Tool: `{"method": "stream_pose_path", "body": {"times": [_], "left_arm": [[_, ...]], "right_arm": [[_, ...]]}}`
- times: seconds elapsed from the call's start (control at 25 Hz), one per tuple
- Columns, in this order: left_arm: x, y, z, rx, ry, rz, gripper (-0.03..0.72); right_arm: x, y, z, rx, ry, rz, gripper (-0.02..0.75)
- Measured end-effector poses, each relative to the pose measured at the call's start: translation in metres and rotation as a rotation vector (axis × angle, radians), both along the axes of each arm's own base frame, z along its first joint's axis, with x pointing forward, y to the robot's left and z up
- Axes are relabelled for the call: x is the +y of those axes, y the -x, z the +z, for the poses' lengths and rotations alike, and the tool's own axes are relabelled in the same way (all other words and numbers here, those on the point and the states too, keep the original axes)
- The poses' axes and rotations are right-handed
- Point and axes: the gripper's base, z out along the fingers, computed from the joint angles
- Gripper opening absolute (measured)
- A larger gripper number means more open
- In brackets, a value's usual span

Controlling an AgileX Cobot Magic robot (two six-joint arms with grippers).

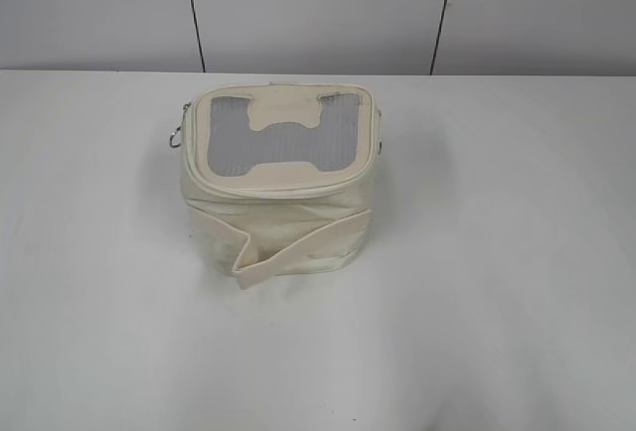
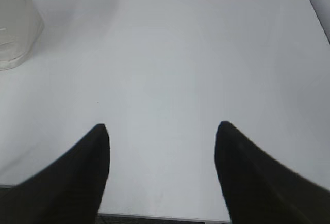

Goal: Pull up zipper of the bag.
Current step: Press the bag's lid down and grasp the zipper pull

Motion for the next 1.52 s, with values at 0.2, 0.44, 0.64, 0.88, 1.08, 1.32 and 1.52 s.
{"method": "stream_pose_path", "body": {"times": [0.2, 0.44, 0.64, 0.88, 1.08, 1.32, 1.52], "left_arm": [[0.0, 0.0, 0.0, 0.0, 0.0, 0.0, 0.197], [0.0, 0.0, 0.0, 0.0, 0.0, 0.0, 0.197], [0.0, 0.0, 0.0, 0.0, 0.0, 0.0, 0.197], [0.0, 0.0, 0.0, 0.0, 0.002, -0.002, 0.197], [0.0, 0.0, 0.0, -0.001, 0.002, -0.001, 0.197], [0.0, 0.0, 0.0, -0.001, 0.0, 0.0, 0.197], [0.0, 0.0, 0.0, -0.001, 0.0, 0.0, 0.197]], "right_arm": [[0.007, 0.0, 0.005, -0.003, -0.031, 0.072, 0.507], [0.036, -0.055, 0.031, 0.037, -0.107, 0.314, 0.482], [0.061, -0.161, 0.037, 0.153, -0.103, 0.501, 0.475], [0.124, -0.303, 0.027, 0.204, -0.084, 0.803, 0.474], [0.19, -0.399, 0.012, 0.23, -0.108, 1.04, 0.474], [0.236, -0.458, -0.02, 0.3, -0.166, 1.152, 0.473], [0.27, -0.464, -0.047, 0.344, -0.188, 1.202, 0.473]]}}
